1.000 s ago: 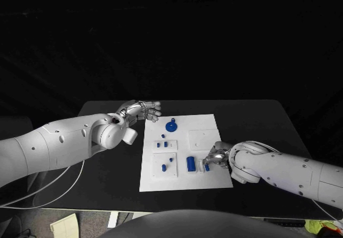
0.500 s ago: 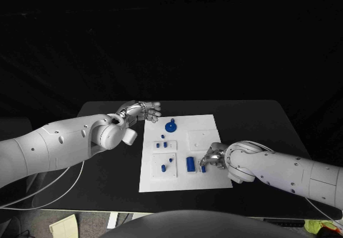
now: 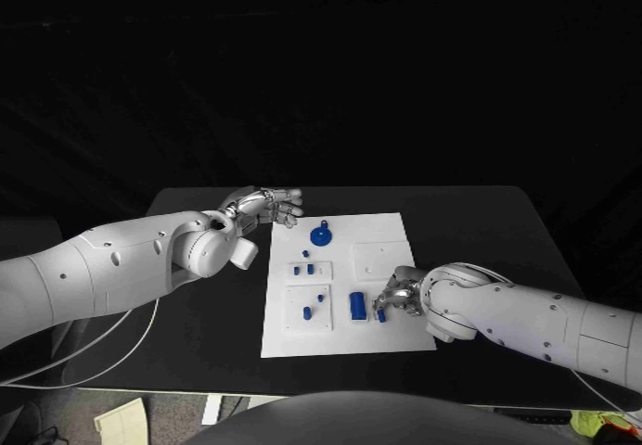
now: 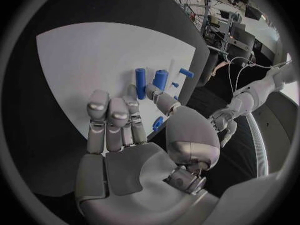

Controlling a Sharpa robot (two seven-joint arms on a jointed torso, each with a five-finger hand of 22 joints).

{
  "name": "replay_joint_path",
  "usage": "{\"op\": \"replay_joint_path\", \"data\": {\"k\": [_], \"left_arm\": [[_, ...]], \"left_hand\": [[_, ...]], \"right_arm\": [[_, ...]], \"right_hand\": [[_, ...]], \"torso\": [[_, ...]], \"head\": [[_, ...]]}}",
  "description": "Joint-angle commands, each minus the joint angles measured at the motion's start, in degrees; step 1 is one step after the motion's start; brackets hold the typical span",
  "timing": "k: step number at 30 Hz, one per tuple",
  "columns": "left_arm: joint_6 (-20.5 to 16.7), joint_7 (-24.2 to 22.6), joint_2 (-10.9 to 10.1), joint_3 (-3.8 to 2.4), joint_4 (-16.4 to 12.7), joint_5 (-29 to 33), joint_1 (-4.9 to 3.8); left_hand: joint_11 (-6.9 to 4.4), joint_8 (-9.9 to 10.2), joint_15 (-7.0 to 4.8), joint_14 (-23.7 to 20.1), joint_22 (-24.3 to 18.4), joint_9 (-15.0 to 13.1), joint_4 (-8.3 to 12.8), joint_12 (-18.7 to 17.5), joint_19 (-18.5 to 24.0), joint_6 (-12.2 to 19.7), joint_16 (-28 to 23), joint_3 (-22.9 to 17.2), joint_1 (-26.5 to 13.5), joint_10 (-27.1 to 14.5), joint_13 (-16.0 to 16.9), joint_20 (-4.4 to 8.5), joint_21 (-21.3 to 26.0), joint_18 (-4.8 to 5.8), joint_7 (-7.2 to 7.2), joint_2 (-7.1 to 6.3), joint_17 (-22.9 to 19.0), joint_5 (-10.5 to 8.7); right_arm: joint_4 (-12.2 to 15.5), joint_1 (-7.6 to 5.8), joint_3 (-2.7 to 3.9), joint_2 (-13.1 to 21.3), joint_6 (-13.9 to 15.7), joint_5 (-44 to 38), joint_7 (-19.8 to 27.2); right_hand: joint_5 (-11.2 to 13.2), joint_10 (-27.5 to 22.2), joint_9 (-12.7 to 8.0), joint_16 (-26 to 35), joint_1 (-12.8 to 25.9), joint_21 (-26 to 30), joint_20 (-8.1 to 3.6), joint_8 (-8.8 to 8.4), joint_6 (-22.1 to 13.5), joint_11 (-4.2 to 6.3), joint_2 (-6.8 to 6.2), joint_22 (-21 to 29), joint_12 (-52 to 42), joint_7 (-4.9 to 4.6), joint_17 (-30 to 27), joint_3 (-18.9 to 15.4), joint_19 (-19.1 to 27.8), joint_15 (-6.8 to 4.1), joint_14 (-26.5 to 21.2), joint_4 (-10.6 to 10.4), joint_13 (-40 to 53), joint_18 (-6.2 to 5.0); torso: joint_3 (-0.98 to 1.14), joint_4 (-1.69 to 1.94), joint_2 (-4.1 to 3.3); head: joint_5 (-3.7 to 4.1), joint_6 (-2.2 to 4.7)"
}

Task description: Assemble the parts on the task board

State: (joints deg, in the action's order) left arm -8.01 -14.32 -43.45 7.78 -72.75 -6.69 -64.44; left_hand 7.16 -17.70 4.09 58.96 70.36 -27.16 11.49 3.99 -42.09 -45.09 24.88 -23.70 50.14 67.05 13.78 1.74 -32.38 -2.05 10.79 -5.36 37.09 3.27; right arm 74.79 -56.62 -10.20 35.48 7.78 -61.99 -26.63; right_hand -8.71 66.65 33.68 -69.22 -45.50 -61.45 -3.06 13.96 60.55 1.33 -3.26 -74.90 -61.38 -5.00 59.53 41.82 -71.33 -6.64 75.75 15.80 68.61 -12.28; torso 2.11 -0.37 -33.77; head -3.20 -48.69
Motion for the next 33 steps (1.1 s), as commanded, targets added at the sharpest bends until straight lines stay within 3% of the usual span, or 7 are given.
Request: {"op": "replay_joint_path", "data": {"k": [1, 7, 8, 9, 14, 24, 33], "left_arm": [[0.9, -0.2, 0.1, -0.05, -0.2, 0.2, -0.11], [0.9, -0.2, 0.1, -0.05, -0.1, 0.2, -0.11], [1.0, -0.2, 0.1, -0.05, -0.1, 0.2, -0.11], [1.0, -0.2, 0.1, -0.05, -0.1, 0.2, -0.11], [1.0, -0.2, 0.1, -0.05, -0.1, 0.2, -0.11], [1.0, -0.1, 0.1, -0.05, 0.0, 0.2, -0.11], [1.0, -0.1, 0.0, -0.05, -0.1, 0.2, -0.11]], "left_hand": [[0.00, -0.2, -0.08, 0.5, 0.1, 0.1, -0.1, 0.2, -0.2, 0.4, -0.4, -0.1, 0.0, -0.5, -0.1, -0.06, 0.3, -1.00, 0.00, 0.62, 0.1, -0.01], [0.00, -0.2, -0.08, 0.5, 0.1, 0.1, -0.1, 0.2, -0.2, 0.4, -0.4, -0.1, 0.0, -0.5, -0.1, -0.06, 0.3, -0.99, 0.00, 0.62, 0.1, -0.01], [0.00, -0.2, -0.08, 0.5, 0.1, 0.1, -0.1, 0.2, -0.2, 0.4, -0.4, -0.1, 0.0, -0.5, -0.1, -0.06, 0.3, -0.99, 0.00, 0.62, 0.1, -0.01], [0.00, -0.2, -0.08, 0.5, 0.1, 0.1, -0.1, 0.2, -0.2, 0.4, -0.4, -0.1, 0.0, -0.5, -0.1, -0.06, 0.3, -0.99, 0.00, 0.62, 0.1, -0.01], [0.00, -0.2, -0.08, 0.5, 0.1, 0.1, -0.2, 0.2, -0.2, 0.4, -0.4, -0.1, 0.0, -0.5, -0.1, -0.06, 0.4, -0.99, 0.00, 0.61, 0.1, -0.02], [0.00, -0.2, -0.08, 0.5, 0.1, 0.1, -0.2, 0.2, -0.2, 0.4, -0.4, -0.1, 0.0, -0.5, -0.1, -0.06, 0.4, -0.99, 0.00, 0.60, 0.2, -0.02], [0.01, -0.2, -0.07, 0.5, 0.1, 0.1, -0.2, 0.2, -0.2, 0.4, -0.5, -0.1, 0.0, -0.5, -0.1, -0.06, 0.4, -0.99, 0.01, 0.60, 0.2, -0.02]], "right_arm": [[0.3, 0.03, -0.01, 0.0, -0.7, -0.7, 0.3], [0.3, 0.03, -0.01, -0.1, -0.3, -0.7, 0.5], [0.3, 0.03, -0.01, -0.1, -0.3, -0.6, 0.6], [0.4, 0.03, -0.01, -0.1, -0.2, -0.5, 0.6], [0.3, 0.03, -0.01, -0.1, 0.3, -0.4, 0.8], [0.6, 0.02, -0.01, 0.5, 0.5, -0.5, 1.3], [2.9, 0.02, -0.02, 3.0, -2.0, -0.9, 4.8]], "right_hand": [[0.0, 0.1, -0.1, -0.1, 0.4, -0.1, -0.19, -0.01, -0.2, -0.15, -0.14, -0.7, 0.3, -0.17, 0.1, -0.4, -0.3, -0.49, 0.0, 0.0, 0.0, -2.72], [0.0, 0.1, -0.1, -0.1, 0.4, -0.1, -0.20, -0.01, -0.2, -0.15, -0.17, -0.7, 0.3, -0.18, 0.1, -0.5, -0.3, -0.49, 0.0, 0.0, 0.0, -2.72], [3.8, 0.0, -0.1, 0.0, 2.1, -0.1, -0.18, -0.08, -0.3, -0.14, -1.98, -0.7, 0.4, -0.26, 0.0, -1.8, -0.3, -0.41, 0.0, -0.6, 0.0, -2.72], [5.1, -0.1, -0.2, 0.0, 2.7, 0.0, -0.25, -0.10, -0.4, -0.21, -2.28, -0.7, 0.4, -0.21, 0.0, -2.4, -0.2, -0.47, 0.0, -0.8, 0.0, -2.72], [5.9, -0.4, -0.2, 0.1, 6.6, 0.2, -0.51, -0.13, -0.7, -0.17, -4.26, -0.7, 0.4, -0.21, 0.1, -5.8, 0.0, -0.55, -0.1, -1.8, 0.1, -2.72], [5.9, -0.7, 0.1, 0.1, 8.8, 0.4, -1.34, -0.02, -1.1, -0.04, -3.46, -0.7, 0.4, -0.10, 0.2, -9.7, 0.4, -0.71, -0.4, -0.3, 0.2, -2.72], [5.9, -0.6, 0.2, 0.1, 4.3, 0.4, -1.88, 0.13, -1.2, 0.01, -3.98, -0.7, 0.3, -0.06, 0.3, -8.1, 0.2, -0.78, -0.3, 0.7, 0.3, -2.72]], "torso": [[-0.01, 0.00, 0.04], [-0.04, -0.01, 0.09], [-0.04, -0.01, 0.07], [-0.04, -0.01, 0.07], [-0.07, 0.02, 0.07], [-0.06, 0.05, 0.08], [-0.02, -0.02, 0.04]], "head": [[-0.03, -0.07], [-0.08, -0.09], [-0.11, -0.08], [-0.11, -0.08], [-0.12, -0.09], [-0.19, -0.10], [-0.27, 0.03]]}}
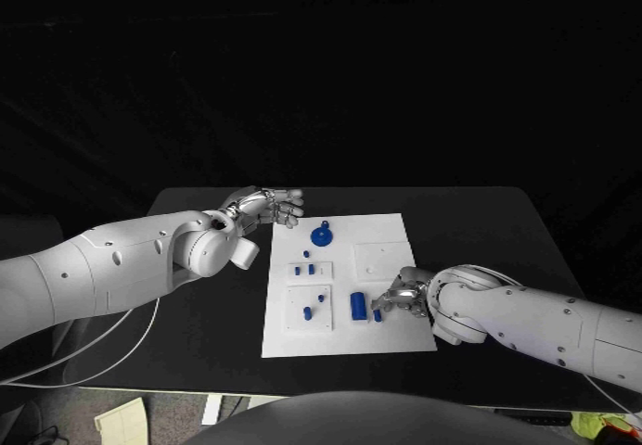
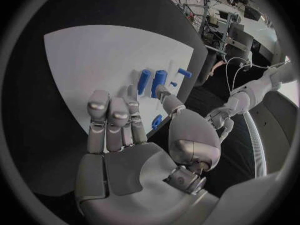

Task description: Assemble the parts on the task board

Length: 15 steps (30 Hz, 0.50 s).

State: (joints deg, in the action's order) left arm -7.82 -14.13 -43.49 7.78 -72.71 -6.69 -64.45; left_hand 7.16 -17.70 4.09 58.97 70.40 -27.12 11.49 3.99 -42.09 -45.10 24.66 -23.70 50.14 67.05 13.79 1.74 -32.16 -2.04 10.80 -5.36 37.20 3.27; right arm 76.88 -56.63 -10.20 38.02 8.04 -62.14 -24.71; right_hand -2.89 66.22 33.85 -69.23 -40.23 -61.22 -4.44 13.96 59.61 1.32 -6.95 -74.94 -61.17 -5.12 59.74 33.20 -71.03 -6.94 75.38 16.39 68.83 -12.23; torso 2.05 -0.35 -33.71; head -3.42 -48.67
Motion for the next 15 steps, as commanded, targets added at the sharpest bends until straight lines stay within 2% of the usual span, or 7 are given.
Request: {"op": "replay_joint_path", "data": {"k": [1, 8, 15], "left_arm": [[0.9, -0.3, 0.0, -0.05, -0.1, 0.2, -0.09], [0.9, -0.3, 0.0, -0.05, -0.1, 0.2, -0.09], [0.9, -0.3, 0.1, -0.05, -0.1, 0.2, -0.09]], "left_hand": [[0.01, -0.2, -0.08, 0.5, 0.1, 0.1, -0.2, 0.2, -0.2, 0.4, -0.3, -0.1, 0.0, -0.5, -0.1, -0.06, 0.2, -0.99, 0.00, 0.60, 0.1, -0.02], [0.00, -0.2, -0.08, 0.5, 0.1, 0.1, -0.1, 0.2, -0.2, 0.4, -0.3, -0.1, 0.1, -0.5, -0.1, -0.06, 0.2, -1.00, -0.01, 0.60, 0.1, -0.01], [0.00, -0.2, -0.08, 0.5, 0.1, 0.1, -0.1, 0.2, -0.2, 0.4, -0.3, -0.1, 0.1, -0.5, -0.1, -0.05, 0.2, -1.00, -0.01, 0.62, 0.2, -0.01]], "right_arm": [[1.0, 0.02, -0.02, 0.7, -2.6, -0.9, 2.9], [1.6, 0.13, -0.07, 1.9, -4.0, -2.0, 3.0], [1.8, 0.33, -0.25, 1.9, -4.4, -2.0, 2.9]], "right_hand": [[0.1, -0.2, 0.1, 0.1, -1.5, 0.2, -0.50, 0.15, -0.3, 0.01, -0.41, -0.6, 0.1, 0.06, 0.1, 0.7, -0.1, -0.47, 0.0, 0.1, 0.1, -2.77], [0.0, -0.2, 0.1, 0.2, -3.8, 0.2, -0.43, 0.22, -0.3, -0.04, -0.74, -0.7, 0.1, 0.02, 0.1, 1.1, -0.2, -0.41, 0.1, 0.1, 0.1, -2.77], [0.0, -0.1, 0.2, 0.2, -4.9, 0.2, -0.34, 0.29, -0.3, -0.04, -0.34, -0.7, 0.0, 0.02, 0.1, 1.1, -0.2, -0.40, 0.1, 0.1, 0.1, -2.77]], "torso": [[0.05, -0.05, -0.02], [0.09, -0.10, 0.01], [0.06, -0.08, 0.00]], "head": [[-0.07, 0.01], [-0.09, 0.01], [0.03, 0.02]]}}
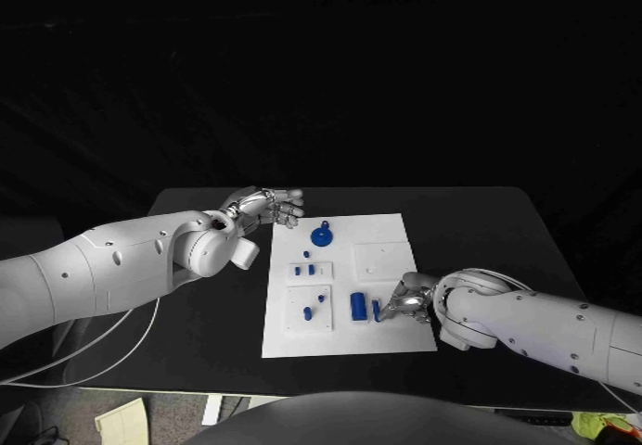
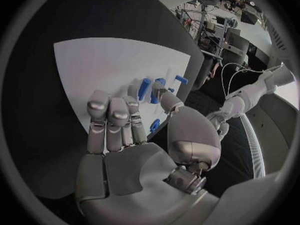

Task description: Assemble the parts on the task board

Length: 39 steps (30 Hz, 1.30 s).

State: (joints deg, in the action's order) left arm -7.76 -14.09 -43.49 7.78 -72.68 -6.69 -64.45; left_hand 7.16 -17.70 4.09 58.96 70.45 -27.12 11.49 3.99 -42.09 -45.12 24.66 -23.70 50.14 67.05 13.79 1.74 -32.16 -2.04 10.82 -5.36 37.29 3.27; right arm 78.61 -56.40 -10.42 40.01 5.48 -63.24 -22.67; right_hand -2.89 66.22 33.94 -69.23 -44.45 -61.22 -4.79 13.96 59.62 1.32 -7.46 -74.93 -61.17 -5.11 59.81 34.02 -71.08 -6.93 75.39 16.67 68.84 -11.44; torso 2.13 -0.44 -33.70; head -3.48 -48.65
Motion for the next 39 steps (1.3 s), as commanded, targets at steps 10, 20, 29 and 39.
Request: {"op": "replay_joint_path", "data": {"k": [10, 20, 29, 39], "left_arm": [[0.9, -0.3, 0.1, -0.05, -0.1, 0.2, -0.08], [0.9, -0.3, 0.1, -0.05, -0.1, 0.2, -0.08], [0.9, -0.3, 0.1, -0.05, -0.1, 0.2, -0.08], [0.9, -0.3, 0.2, -0.05, -0.1, 0.2, -0.08]], "left_hand": [[0.00, -0.3, -0.08, 0.5, 0.1, 0.1, -0.1, 0.2, -0.2, 0.4, -0.3, -0.1, 0.1, -0.5, -0.1, -0.05, 0.2, -1.00, -0.03, 0.64, 0.1, -0.01], [0.00, -0.3, -0.08, 0.5, 0.1, 0.1, -0.1, 0.2, -0.2, 0.4, -0.4, -0.1, 0.1, -0.5, -0.1, -0.06, 0.3, -0.99, -0.03, 0.65, 0.2, -0.01], [0.00, -0.3, -0.08, 0.5, 0.2, 0.1, -0.1, 0.2, -0.2, 0.4, -0.4, -0.1, 0.1, -0.5, -0.1, -0.06, 0.3, -0.99, -0.03, 0.65, 0.2, -0.01], [-0.01, -0.3, -0.08, 0.5, 0.2, 0.1, -0.1, 0.2, -0.2, 0.4, -0.5, -0.1, 0.2, -0.5, -0.1, -0.06, 0.3, -0.99, -0.03, 0.66, 0.2, -0.01]], "right_arm": [[0.0, 0.25, -0.33, -0.3, -2.6, -1.2, 0.7], [-0.7, 0.30, -0.46, -0.7, -0.6, -1.5, 0.2], [-1.3, 0.30, -0.45, -1.2, 0.3, -1.8, -0.5], [-1.7, 0.30, -0.44, -1.6, -0.7, -2.4, -1.2]], "right_hand": [[0.1, -0.1, 0.1, 0.2, -1.5, 0.2, 0.14, 0.38, -0.2, -0.03, 0.86, -0.7, 0.0, 0.03, 0.1, 0.3, -0.1, -0.41, 0.1, -0.1, 0.1, -3.56], [0.1, 0.0, 0.1, 0.2, -1.9, 0.2, 0.33, 0.52, 0.1, 0.01, 1.74, -0.8, 0.0, 0.08, 0.1, 0.5, -0.1, -0.43, 0.1, -0.5, 0.1, -3.56], [0.1, 0.2, 0.1, 0.2, -0.7, 0.2, 0.51, 0.55, 0.2, 0.06, 2.20, -0.7, 0.0, 0.13, 0.2, 1.1, -0.2, -0.47, 0.1, -1.6, 0.0, -3.56], [0.1, 0.2, 0.1, 0.1, -0.9, 0.2, 0.50, 0.56, 0.3, 0.09, 2.42, -0.7, 0.0, 0.16, 0.2, 1.8, -0.2, -0.50, 0.2, -1.5, 0.0, -3.56]], "torso": [[-0.06, 0.13, 0.00], [-0.06, 0.11, 0.00], [0.00, 0.10, -0.01], [-0.01, 0.09, 0.00]], "head": [[0.19, -0.12], [0.20, -0.22], [0.19, -0.18], [0.19, -0.22]]}}
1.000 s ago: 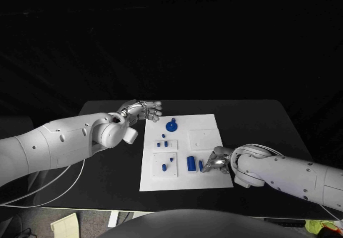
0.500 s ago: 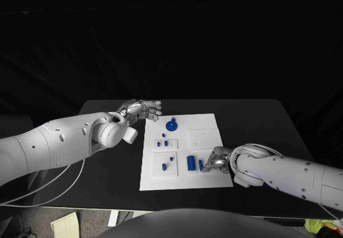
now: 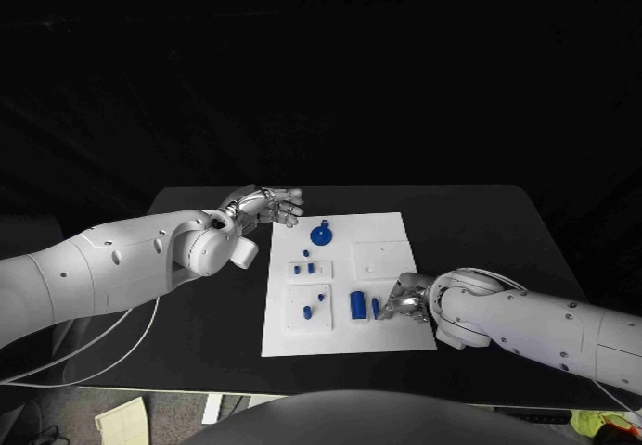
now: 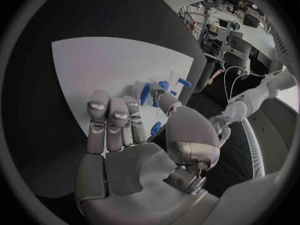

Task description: Assemble the parts on the task board

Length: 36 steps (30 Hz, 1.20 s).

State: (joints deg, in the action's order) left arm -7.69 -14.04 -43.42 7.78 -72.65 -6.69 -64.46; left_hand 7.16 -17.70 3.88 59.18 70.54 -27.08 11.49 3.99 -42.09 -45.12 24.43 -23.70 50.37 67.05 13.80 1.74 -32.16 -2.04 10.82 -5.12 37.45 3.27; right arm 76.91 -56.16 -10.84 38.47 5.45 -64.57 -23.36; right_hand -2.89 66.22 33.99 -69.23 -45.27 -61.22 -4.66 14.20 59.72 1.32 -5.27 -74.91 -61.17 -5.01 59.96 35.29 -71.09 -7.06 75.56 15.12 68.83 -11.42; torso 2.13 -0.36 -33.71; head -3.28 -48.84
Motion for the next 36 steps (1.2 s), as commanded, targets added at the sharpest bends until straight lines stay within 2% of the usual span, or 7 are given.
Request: {"op": "replay_joint_path", "data": {"k": [1, 6, 12, 14, 21, 27, 36], "left_arm": [[0.8, -0.3, 0.1, -0.05, -0.1, 0.2, -0.08], [0.8, -0.3, 0.1, -0.04, -0.1, 0.2, -0.08], [0.9, -0.2, 0.1, -0.04, -0.1, 0.2, -0.08], [0.9, -0.2, 0.1, -0.04, -0.1, 0.2, -0.08], [0.9, -0.2, 0.1, -0.04, -0.1, 0.2, -0.08], [0.9, -0.1, 0.0, -0.04, -0.1, 0.1, -0.08], [1.0, -0.1, -0.2, -0.04, -0.2, 0.1, -0.09]], "left_hand": [[-0.01, -0.3, 0.14, 0.3, 0.1, 0.1, -0.1, 0.2, -0.2, 0.4, -0.2, -0.1, -0.1, -0.5, -0.1, -0.06, 0.3, -0.99, -0.04, 0.42, 0.1, -0.01], [-0.01, -0.3, 0.14, 0.3, 0.1, 0.1, -0.1, 0.2, -0.3, 0.4, -0.3, -0.1, -0.1, -0.5, -0.1, -0.06, 0.3, -0.99, -0.04, 0.43, 0.1, -0.01], [-0.01, -0.3, 0.14, 0.3, 0.1, 0.1, -0.1, 0.2, -0.3, 0.4, -0.3, -0.2, 0.0, -0.4, -0.1, -0.06, 0.3, -0.99, -0.04, 0.50, 0.1, 0.00], [-0.01, -0.4, 0.14, 0.3, 0.2, 0.1, -0.1, 0.2, -0.3, 0.4, -0.3, -0.2, -0.1, -0.5, -0.1, -0.06, 0.3, -0.98, -0.04, 0.55, 0.2, 0.00], [-0.01, -0.4, 0.14, 0.3, 0.2, 0.1, -0.1, 0.2, -0.3, 0.4, -0.3, -0.2, 0.0, -0.5, -0.1, -0.06, 0.4, -0.99, -0.04, 0.60, 0.2, 0.00], [-0.01, -0.4, 0.14, 0.3, 0.2, 0.1, -0.1, 0.2, -0.3, 0.4, -0.3, -0.2, 0.0, -0.5, -0.1, -0.06, 0.4, -0.98, -0.04, 0.61, 0.2, 0.00], [-0.01, -0.4, 0.14, 0.4, 0.2, 0.1, -0.1, 0.2, -0.3, 0.4, -0.4, -0.2, 0.0, -0.4, -0.1, -0.06, 0.4, -0.98, -0.05, 0.62, 0.3, 0.01]], "right_arm": [[0.1, 0.05, -0.03, 0.0, -0.9, -1.2, -0.4], [0.2, 0.06, -0.03, 0.1, -0.3, -1.2, -0.1], [0.1, 0.06, -0.03, -0.1, 0.9, -1.1, -0.1], [0.1, 0.06, -0.03, -0.1, 0.8, -1.1, -0.2], [0.1, 0.06, -0.03, -0.3, -0.1, -1.9, -0.7], [0.0, 0.06, -0.03, -0.5, -1.3, -2.3, -1.1], [-0.4, 0.13, -0.06, -1.2, -1.5, -2.6, -1.8]], "right_hand": [[0.1, 0.2, 0.0, 0.1, -0.1, 0.2, 0.37, 0.32, 0.2, 0.09, 0.26, -0.7, 0.0, 0.06, 0.1, 0.6, -0.2, -0.37, 0.0, 0.1, 0.0, -3.58], [0.0, 0.2, 0.0, 0.1, -0.1, 0.1, 0.40, 0.31, 0.2, 0.07, -0.29, -0.8, 0.0, 0.03, 0.1, 0.8, -0.2, -0.34, 0.0, 0.5, 0.0, -3.58], [0.0, 0.3, -0.1, 0.1, 0.5, 0.2, 0.50, 0.32, 0.3, 0.05, 0.36, -0.7, 0.0, 0.03, 0.1, 1.1, -0.3, -0.32, 0.0, -0.1, 0.0, -3.58], [0.0, 0.3, -0.1, 0.1, 1.1, 0.2, 0.55, 0.33, 0.3, 0.06, 0.73, -0.7, 0.0, 0.03, 0.1, 1.2, -0.3, -0.32, 0.0, -0.5, 0.0, -3.58], [0.0, 0.3, -0.1, 0.1, 1.1, 0.2, 0.54, 0.33, 0.3, 0.07, 0.81, -0.8, 0.0, 0.04, 0.1, 1.3, -0.3, -0.32, 0.0, -0.5, 0.0, -3.58], [-0.2, 0.3, -0.2, 0.1, 0.8, 0.1, 0.54, 0.31, 0.4, 0.08, 1.31, -0.8, 0.0, 0.06, 0.1, 1.9, -0.3, -0.33, 0.1, 0.0, 0.0, -3.58], [-0.4, 0.3, -0.3, 0.1, 0.7, 0.1, 0.60, 0.28, 0.4, 0.06, 1.53, -0.8, 0.0, 0.03, 0.1, 2.3, -0.3, -0.30, 0.1, 0.2, 0.0, -3.58]], "torso": [[-0.02, 0.00, 0.00], [-0.02, 0.00, 0.00], [-0.04, 0.02, 0.00], [-0.04, 0.02, 0.00], [-0.07, 0.01, 0.02], [-0.08, 0.03, 0.02], [-0.03, 0.02, -0.04]], "head": [[0.03, -0.05], [0.03, -0.05], [0.01, -0.05], [0.01, -0.05], [-0.02, -0.11], [-0.04, -0.15], [-0.09, -0.28]]}}
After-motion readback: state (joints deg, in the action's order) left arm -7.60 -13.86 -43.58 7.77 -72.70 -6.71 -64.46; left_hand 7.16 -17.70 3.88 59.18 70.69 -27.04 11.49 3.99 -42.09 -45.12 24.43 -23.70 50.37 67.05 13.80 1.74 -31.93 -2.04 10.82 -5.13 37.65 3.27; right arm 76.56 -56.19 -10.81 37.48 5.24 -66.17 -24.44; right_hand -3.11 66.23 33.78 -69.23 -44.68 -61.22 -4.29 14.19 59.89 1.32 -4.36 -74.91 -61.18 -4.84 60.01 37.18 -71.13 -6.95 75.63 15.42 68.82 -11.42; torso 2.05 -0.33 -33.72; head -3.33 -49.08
